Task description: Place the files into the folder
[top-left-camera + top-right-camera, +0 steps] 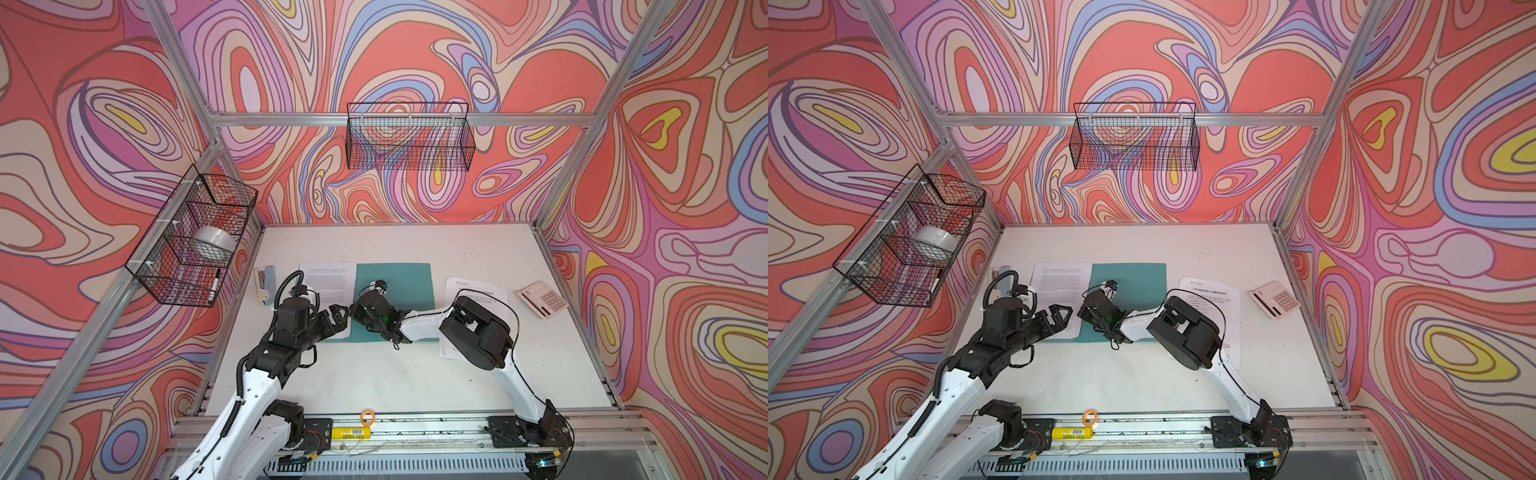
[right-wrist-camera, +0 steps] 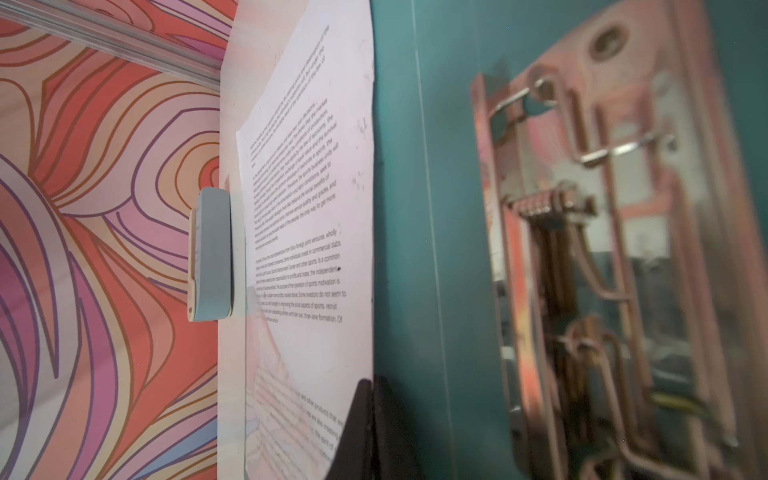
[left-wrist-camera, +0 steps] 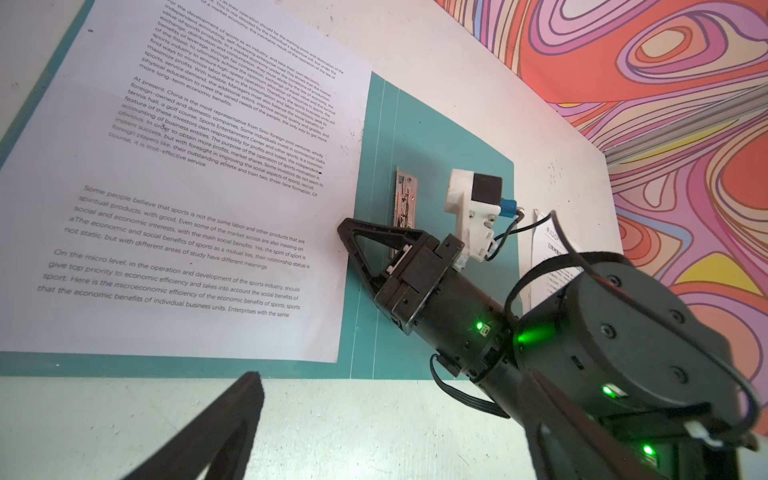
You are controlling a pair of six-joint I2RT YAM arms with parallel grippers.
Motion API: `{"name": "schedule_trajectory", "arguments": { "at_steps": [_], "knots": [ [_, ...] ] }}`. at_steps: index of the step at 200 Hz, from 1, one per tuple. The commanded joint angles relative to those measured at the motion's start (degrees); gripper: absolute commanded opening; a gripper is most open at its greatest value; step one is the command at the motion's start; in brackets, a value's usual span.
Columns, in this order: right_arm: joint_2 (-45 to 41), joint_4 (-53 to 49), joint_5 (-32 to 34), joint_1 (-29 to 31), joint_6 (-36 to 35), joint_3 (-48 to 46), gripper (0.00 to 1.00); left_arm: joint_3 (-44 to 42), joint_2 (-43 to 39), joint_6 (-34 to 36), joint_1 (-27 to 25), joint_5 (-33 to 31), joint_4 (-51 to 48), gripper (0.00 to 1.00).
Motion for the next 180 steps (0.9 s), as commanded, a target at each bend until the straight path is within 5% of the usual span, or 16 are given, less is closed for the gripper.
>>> {"name": "schedule_trajectory", "arguments": {
  "at_steps": [1,58,83,94,144,180],
  "knots": [
    [1.41,-0.56,-0.09,0.47,0.52,0.92,0.00,-0.28,-0.30,-0.19,0.31,0.13,-0.01,0.96],
    [0.62,0.19,-0.07,0.54,0.53,-0.07,0.00,-0.21,-0.02,-0.20,0.31,0.04,0.07,0.97],
    [-4.02,-1.68,1.49,0.45,-2.43,-1.97,0.45,1.17,0.35,0.06,0.31,-1.28,-0.99,0.99],
    [-7.56,-3.87,3.04,0.43,-4.90,-3.22,0.54,1.97,0.48,0.24,0.31,-2.33,-1.26,0.99],
    [-23.34,-12.44,4.43,-0.65,-13.00,-9.43,0.59,1.62,2.49,-1.04,0.31,-2.76,3.07,0.99],
    [-25.61,-28.94,-0.03,-1.06,-23.13,-3.41,0.60,2.72,4.98,-0.10,0.31,-2.16,1.78,0.98]
  ]
}}
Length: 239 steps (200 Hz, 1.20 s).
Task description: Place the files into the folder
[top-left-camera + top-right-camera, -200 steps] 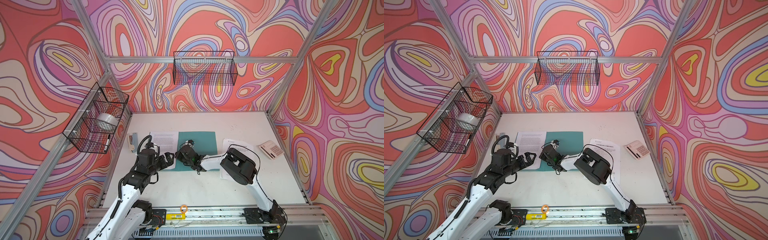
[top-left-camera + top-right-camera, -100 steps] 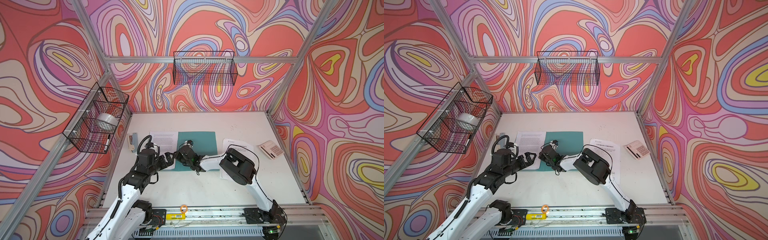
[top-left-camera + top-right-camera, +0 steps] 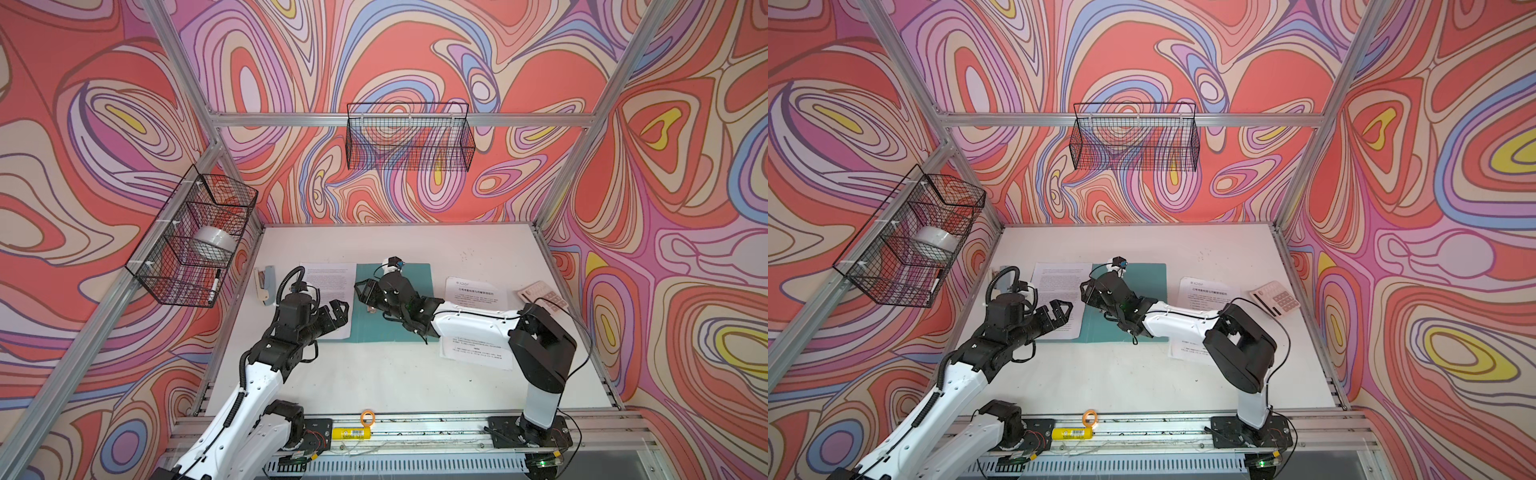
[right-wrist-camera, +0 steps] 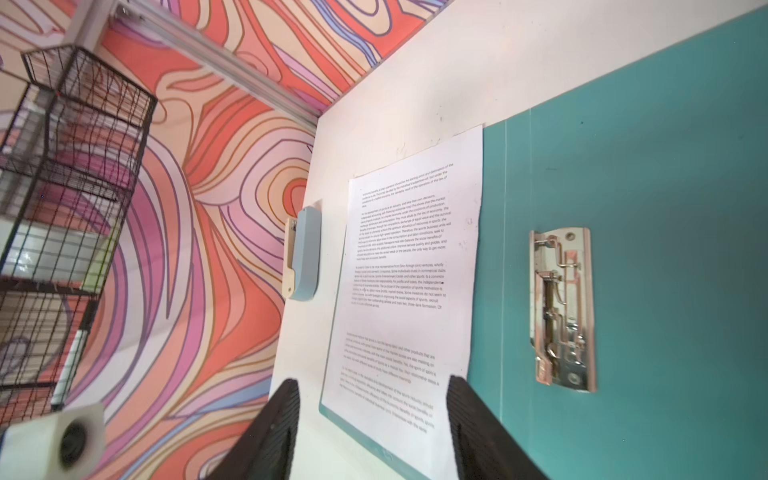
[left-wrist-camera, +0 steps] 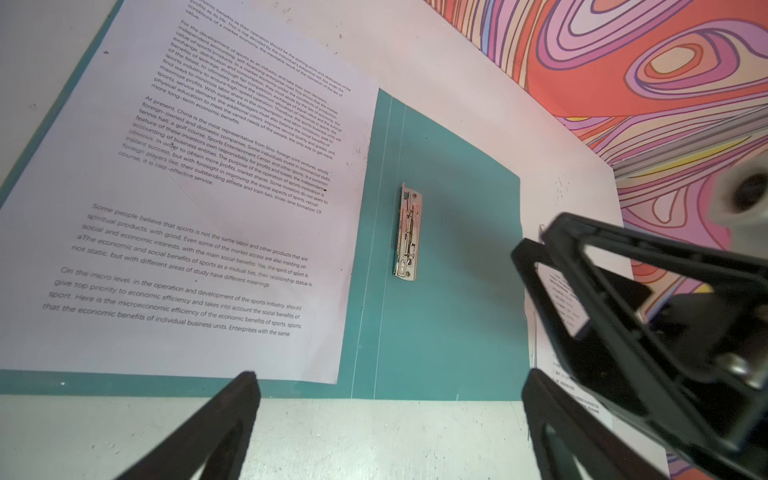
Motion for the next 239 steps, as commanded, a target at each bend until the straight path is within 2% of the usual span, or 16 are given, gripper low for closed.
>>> {"name": "schedule_trajectory", "arguments": {
  "at_steps": [1,36,55,71,122,153,239],
  "knots": [
    [0.68,-15.63,-2.61,-0.32,-9.37,4.19,0.60,1.51,1.48,0.53,0.31,-0.21,-0.45,0.98],
    [0.98,-23.20,1.41,-0.44,-15.73,6.17,0.62,3.75,0.93,2.96,0.33,-2.02,-5.88,0.98],
    [3.49,-27.43,3.99,-0.43,-19.85,10.33,0.65,3.49,-0.12,3.36,0.33,-3.10,-7.37,0.98],
    [5.70,-29.24,5.16,-0.42,-22.43,13.61,0.70,3.11,-0.59,3.67,0.31,-4.24,-8.27,0.99],
    [15.38,-35.11,8.30,-0.47,-27.07,25.35,0.79,1.64,0.11,2.44,0.31,-4.59,-6.37,0.99],
    [21.40,-39.36,10.84,-0.46,-27.69,32.00,0.76,0.40,0.58,1.44,0.31,-4.18,-4.64,0.98],
    [29.13,-39.50,13.00,-0.62,-28.28,34.41,0.64,-0.75,0.34,1.81,0.40,-4.65,-4.39,0.98]
  ]
}}
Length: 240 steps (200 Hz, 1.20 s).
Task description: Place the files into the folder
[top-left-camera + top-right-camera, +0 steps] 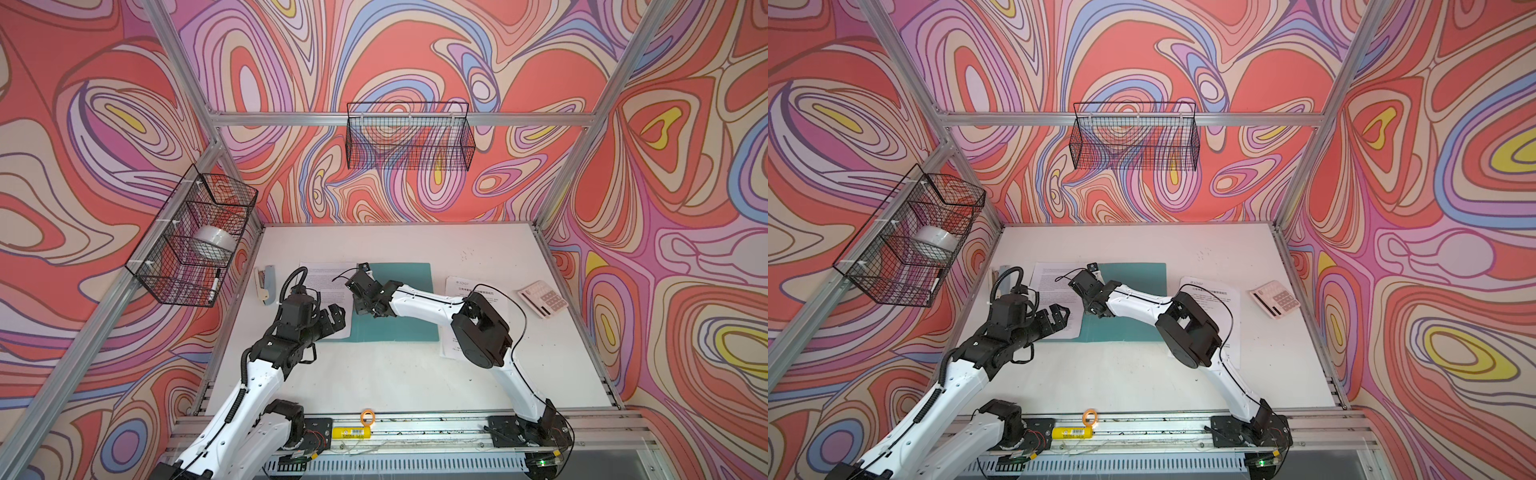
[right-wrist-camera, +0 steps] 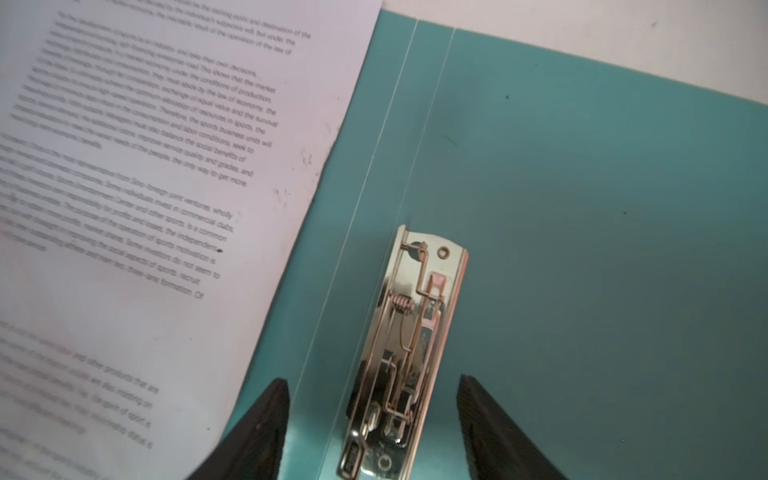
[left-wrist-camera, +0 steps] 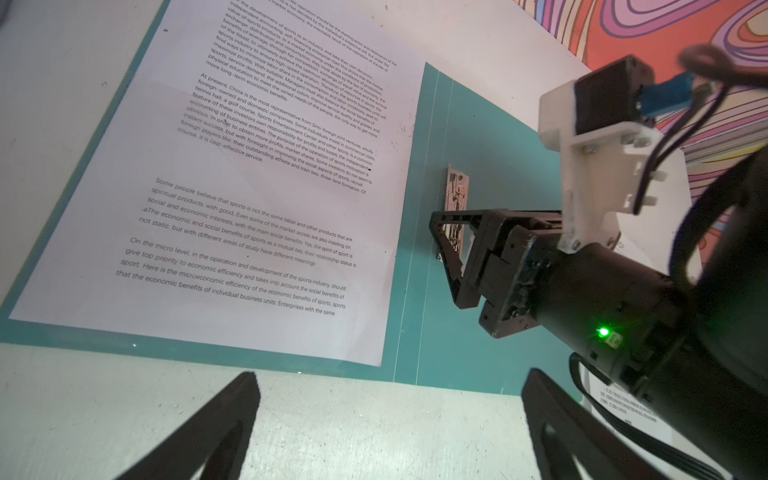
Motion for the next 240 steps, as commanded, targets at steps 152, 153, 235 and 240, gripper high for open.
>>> {"name": "schedule_trajectory", "arguments": {
  "at_steps": [152,153,235,240],
  "knots": [
    [-12.99,10.76,-6.48,-2.13,4.83,-27.53,0.49,-3.73,1.62,-3.48,0.57,-3.20,5.55,0.98],
    [-13.10,10.74,-6.64,-2.13,4.87,-27.51,0.49,-3.75,1.74,-3.56,0.57,-3.13,5.72,0.99],
    [-22.01,5.97,-7.22,-2.88,4.66,-26.22,0.45,-2.25,14.14,-3.81,0.56,-0.40,13.03,0.88],
    [-21.87,6.18,-7.36,-2.98,4.69,-26.24,0.42,-1.94,14.99,-3.69,0.57,-0.46,12.40,0.86]
  ]
}}
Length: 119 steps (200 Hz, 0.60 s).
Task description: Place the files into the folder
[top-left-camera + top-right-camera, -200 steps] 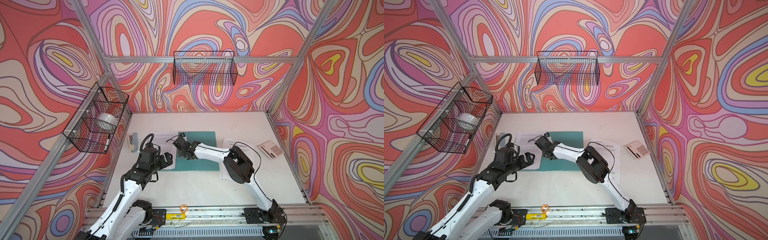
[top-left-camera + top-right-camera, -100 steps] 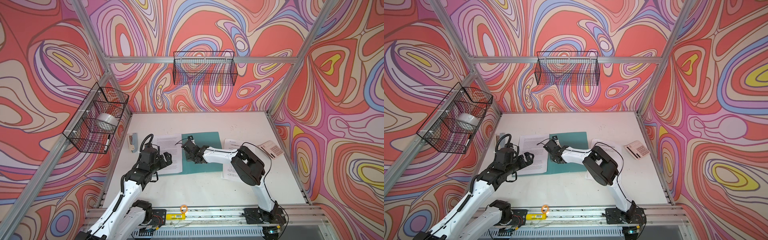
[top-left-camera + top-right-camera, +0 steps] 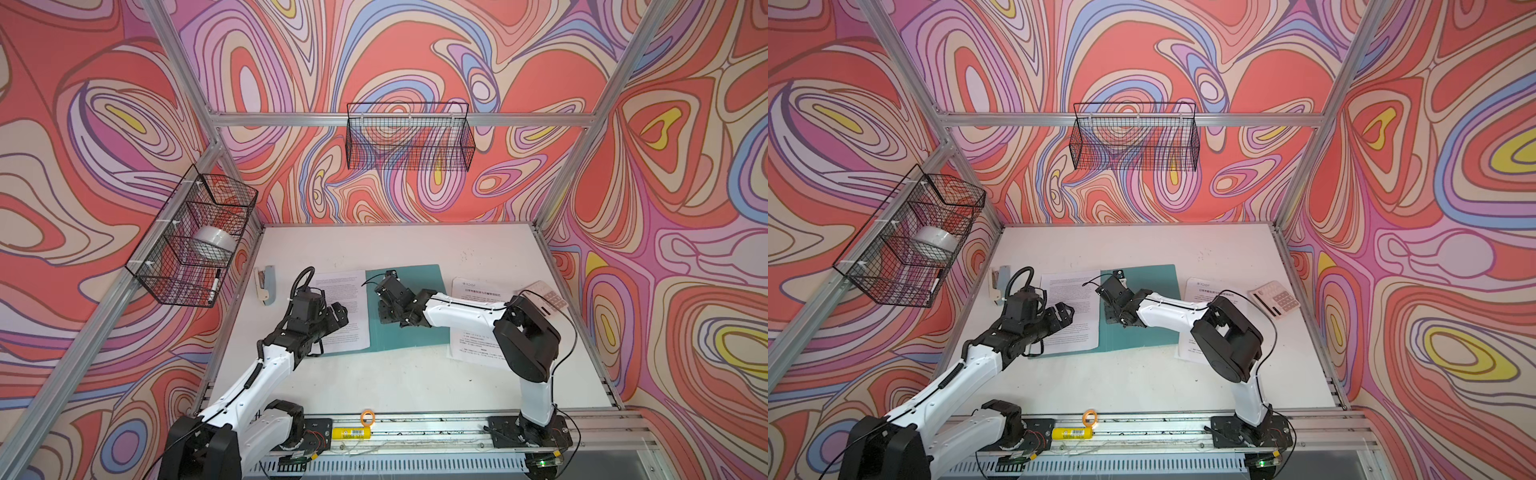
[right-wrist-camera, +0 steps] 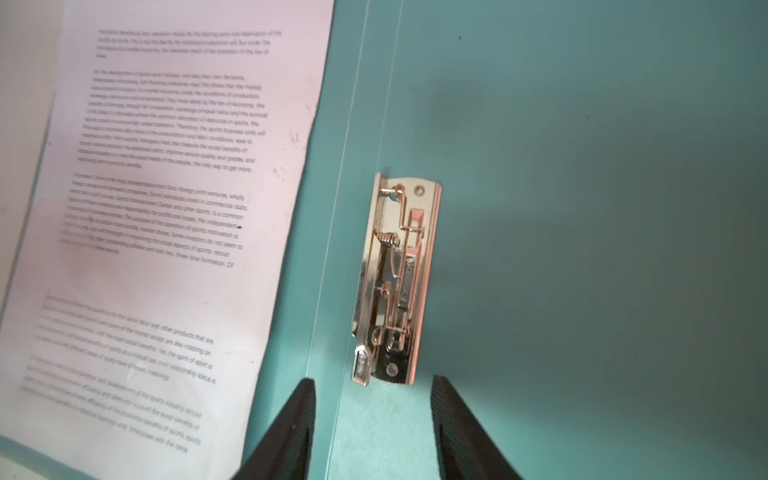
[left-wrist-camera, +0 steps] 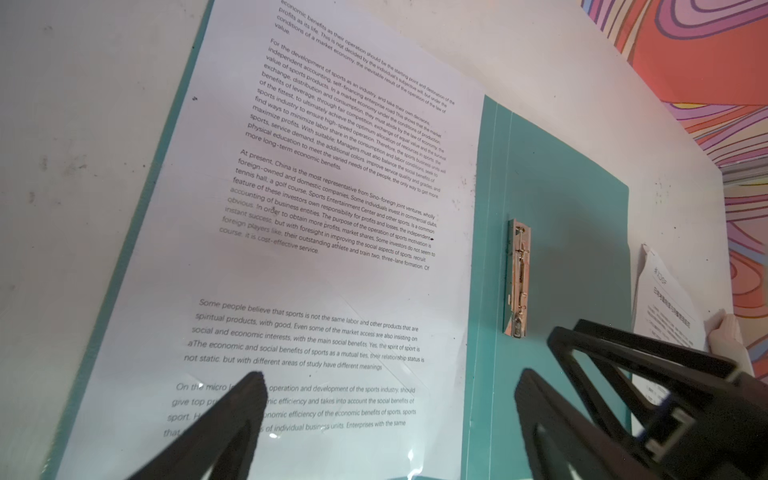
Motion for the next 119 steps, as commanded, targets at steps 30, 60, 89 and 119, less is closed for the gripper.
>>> {"name": "schedule_trajectory", "arguments": {
  "at_steps": [30,60,89,119],
  "knots": [
    [0.66,-1.73,-1.98,-1.33,-0.29,1.83,0.24,0.08,6.16,-0.48,0.24,-0.84,0.68,0.62],
    [1.39,0.67,-6.48,-2.95,0.45,0.93,0.18,-2.92,6.66,-0.84,0.25,-0.63,1.49,0.50],
    [3.48,2.02,-9.50,-3.08,0.54,1.21,0.17,-4.86,7.09,-0.93,0.25,-0.47,2.14,0.53],
    [4.71,3.67,-11.37,-3.09,1.75,0.05,0.18,-7.26,7.64,-2.00,0.25,0.22,4.00,0.54]
  ]
}}
